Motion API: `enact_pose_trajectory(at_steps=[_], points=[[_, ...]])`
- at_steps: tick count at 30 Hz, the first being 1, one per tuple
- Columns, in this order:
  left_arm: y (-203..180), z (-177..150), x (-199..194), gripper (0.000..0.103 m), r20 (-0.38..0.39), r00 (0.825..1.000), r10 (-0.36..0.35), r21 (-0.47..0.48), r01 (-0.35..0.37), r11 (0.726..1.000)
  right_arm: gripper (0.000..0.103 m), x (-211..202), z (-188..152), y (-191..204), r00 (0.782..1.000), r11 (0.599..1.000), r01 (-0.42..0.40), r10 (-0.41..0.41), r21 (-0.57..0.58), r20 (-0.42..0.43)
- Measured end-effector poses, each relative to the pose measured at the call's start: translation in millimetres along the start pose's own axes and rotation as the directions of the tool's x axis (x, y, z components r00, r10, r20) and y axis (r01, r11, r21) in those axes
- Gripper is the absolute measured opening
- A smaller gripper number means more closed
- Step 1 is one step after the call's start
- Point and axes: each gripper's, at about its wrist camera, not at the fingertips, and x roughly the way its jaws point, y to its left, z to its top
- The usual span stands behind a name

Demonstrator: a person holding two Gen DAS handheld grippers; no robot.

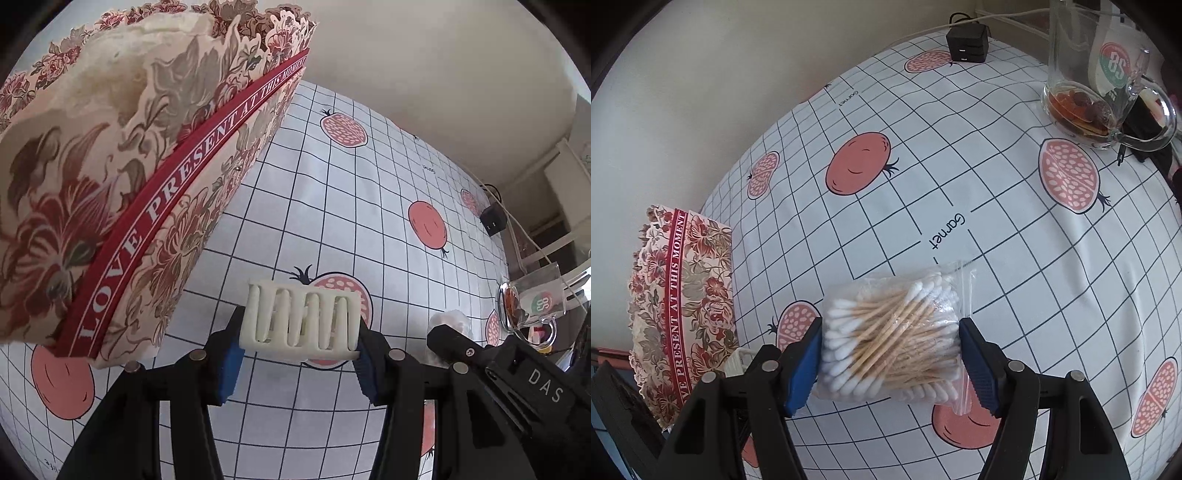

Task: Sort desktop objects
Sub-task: 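Lift and carry the swab bag and white holder over the gift box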

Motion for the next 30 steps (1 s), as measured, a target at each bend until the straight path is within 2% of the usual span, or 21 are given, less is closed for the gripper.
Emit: enact_pose_trajectory(at_steps=[8, 18, 25, 30], points=[[-2, 3, -8, 0.054, 0.022, 0.998, -0.051, 0.010, 0.051, 0.999, 0.073, -15, -1, 15, 0.997, 0.998, -0.052, 0.054, -0.029, 0.062], [-6, 6, -23, 0.054, 0.059, 0.994, -0.093, 0.024, 0.092, 0.995, 0.073, -40, 0, 32, 0.975, 0.989, -0.116, 0.131, -0.093, 0.177], [-8, 12, -47, 0.054, 0.132, 0.983, -0.127, 0.040, 0.123, 0.992, 0.073, -58, -2, 42, 0.951, 0.978, -0.154, 0.185, -0.138, 0.248], [-9, 15, -64, 0.054, 0.177, 0.973, -0.149, 0.060, 0.140, 0.988, 0.073, -72, -4, 46, 0.922, 0.967, -0.200, 0.241, -0.160, 0.302]])
